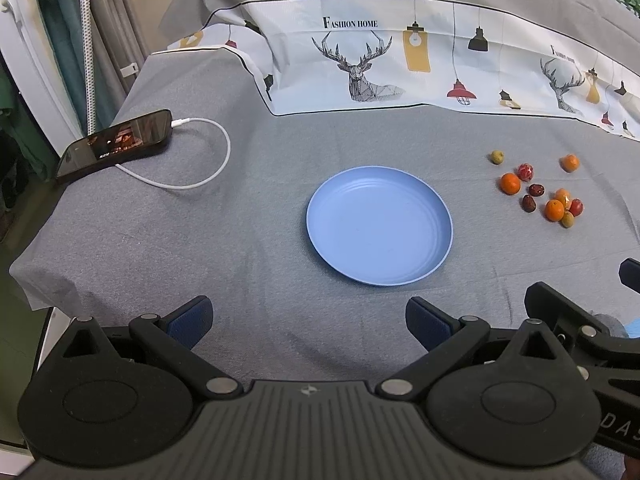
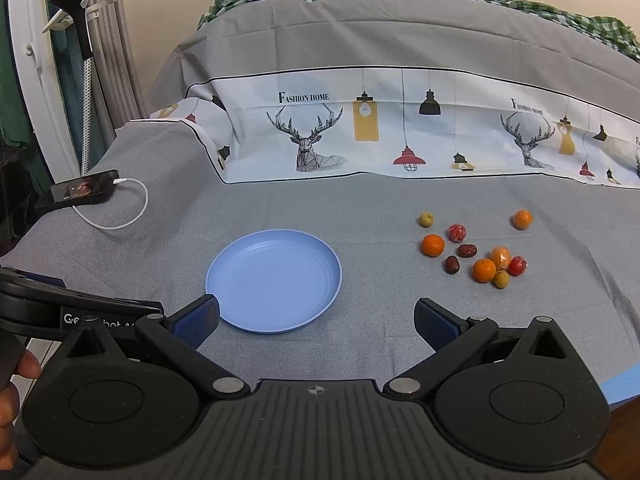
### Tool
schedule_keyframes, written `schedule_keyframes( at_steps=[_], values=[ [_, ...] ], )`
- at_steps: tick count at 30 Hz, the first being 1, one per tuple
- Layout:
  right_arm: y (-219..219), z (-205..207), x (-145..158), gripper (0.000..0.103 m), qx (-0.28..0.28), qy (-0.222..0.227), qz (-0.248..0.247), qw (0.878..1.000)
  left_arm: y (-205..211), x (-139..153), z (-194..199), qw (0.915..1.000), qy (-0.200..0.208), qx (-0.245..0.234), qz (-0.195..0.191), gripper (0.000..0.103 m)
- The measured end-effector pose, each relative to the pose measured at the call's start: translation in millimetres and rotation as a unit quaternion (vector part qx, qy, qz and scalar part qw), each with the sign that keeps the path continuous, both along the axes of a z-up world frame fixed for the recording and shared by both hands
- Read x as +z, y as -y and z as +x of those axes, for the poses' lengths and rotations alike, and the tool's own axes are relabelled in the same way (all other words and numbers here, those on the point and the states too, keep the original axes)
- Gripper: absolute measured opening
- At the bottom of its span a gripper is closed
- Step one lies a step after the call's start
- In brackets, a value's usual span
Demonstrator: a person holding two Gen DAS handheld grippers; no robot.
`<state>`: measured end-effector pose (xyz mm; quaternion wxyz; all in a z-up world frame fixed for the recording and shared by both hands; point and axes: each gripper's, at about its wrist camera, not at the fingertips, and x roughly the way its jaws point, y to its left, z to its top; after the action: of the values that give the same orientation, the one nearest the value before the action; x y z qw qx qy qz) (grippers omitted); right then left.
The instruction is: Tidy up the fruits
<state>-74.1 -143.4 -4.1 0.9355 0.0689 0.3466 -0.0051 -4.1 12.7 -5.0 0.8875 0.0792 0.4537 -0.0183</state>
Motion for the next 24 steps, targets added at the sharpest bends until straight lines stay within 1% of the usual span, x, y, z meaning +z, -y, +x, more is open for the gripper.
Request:
schedule_keyframes(
  at_steps=[12, 21, 24],
  values=[
    [-1.7, 3.9, 0.6, 0.103, 0.002, -0.004, 0.000, 1.000, 0.0, -1.5, 2.0, 1.0000, -0.006, 0.003, 0.002, 0.103],
    [3.7, 5.9, -3.5, 0.103, 0.000, -0.001, 0.010, 1.000, 3.1, -4.6, 5.8, 0.9999, -0.017, 0.000, 0.001, 0.103],
    [14.5, 6.7, -12.2, 0.103, -0.022, 0.008, 0.018, 1.000, 11.6, -9.0, 10.6, 0.9997, -0.020, -0.010, 0.004, 0.103]
  ],
)
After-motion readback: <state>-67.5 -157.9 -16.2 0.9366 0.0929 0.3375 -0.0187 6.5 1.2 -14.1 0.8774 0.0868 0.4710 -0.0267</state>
